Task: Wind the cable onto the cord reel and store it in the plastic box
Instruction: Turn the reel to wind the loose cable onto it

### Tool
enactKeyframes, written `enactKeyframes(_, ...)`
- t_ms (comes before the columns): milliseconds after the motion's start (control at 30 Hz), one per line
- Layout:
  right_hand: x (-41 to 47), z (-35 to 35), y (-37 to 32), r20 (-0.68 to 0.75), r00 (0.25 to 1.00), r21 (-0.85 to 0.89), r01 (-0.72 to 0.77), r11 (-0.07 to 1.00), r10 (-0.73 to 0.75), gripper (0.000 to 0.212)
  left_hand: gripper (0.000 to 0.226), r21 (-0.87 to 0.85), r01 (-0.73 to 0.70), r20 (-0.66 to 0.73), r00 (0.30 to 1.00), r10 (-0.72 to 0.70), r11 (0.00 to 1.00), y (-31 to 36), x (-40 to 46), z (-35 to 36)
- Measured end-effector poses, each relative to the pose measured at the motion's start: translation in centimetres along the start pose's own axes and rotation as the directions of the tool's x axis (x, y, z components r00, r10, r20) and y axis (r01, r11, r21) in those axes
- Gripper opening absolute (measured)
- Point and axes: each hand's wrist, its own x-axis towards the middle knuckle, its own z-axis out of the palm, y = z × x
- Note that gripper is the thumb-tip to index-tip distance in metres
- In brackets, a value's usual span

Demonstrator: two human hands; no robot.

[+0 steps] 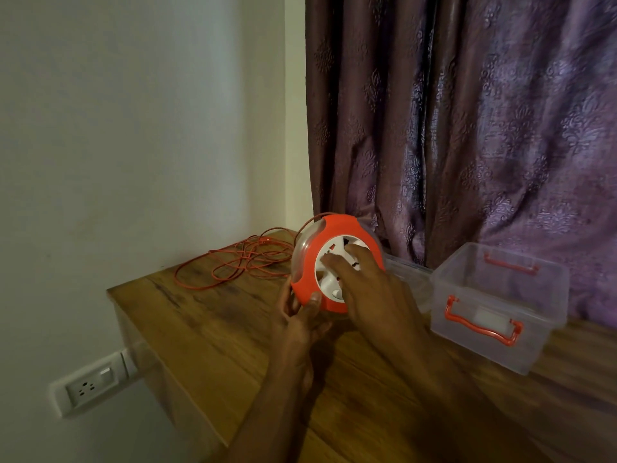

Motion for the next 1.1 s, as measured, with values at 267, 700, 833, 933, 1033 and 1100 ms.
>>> enactKeyframes(267,0.1,0.4,1.3,0.132,0.985,-0.062,0.115,0.991,-0.106,0.058,0.054,-0.017,0.008,-0.012,1.000,-0.008,1.000,0.1,0.1,0.0)
enactKeyframes(700,-0.2,-0.5,1.4,0.169,0.986,-0.086,0.027,0.996,-0.012,0.066,0.045,-0.016,0.024,-0.010,1.000,-0.024,1.000,0.1,0.0,0.1)
enactKeyframes(833,-0.2,-0.2,1.4,0.035,0.998,-0.046,-0.057,0.997,0.058,0.062,0.049,-0.023,0.019,0.009,1.000,-0.018,1.000,0.0,0.0,0.1)
enactKeyframes(933,-0.2,0.1,1.2,-0.036,0.992,0.042,-0.121,0.992,0.122,0.061,0.054,-0.015,0.001,0.020,1.000,-0.001,1.000,-0.1,-0.1,0.2)
enactKeyframes(1033,-0.3,0.1,0.9,-0.096,0.974,0.102,-0.194,0.976,0.204,0.062,0.050,-0.004,-0.011,0.028,1.000,0.011,1.000,-0.1,-0.1,0.3)
enactKeyframes(1100,-0.2,-0.2,0.8,-0.096,0.969,0.144,-0.211,0.967,0.226,0.058,0.049,-0.003,-0.019,0.030,0.999,0.019,1.000,-0.2,0.0,0.2)
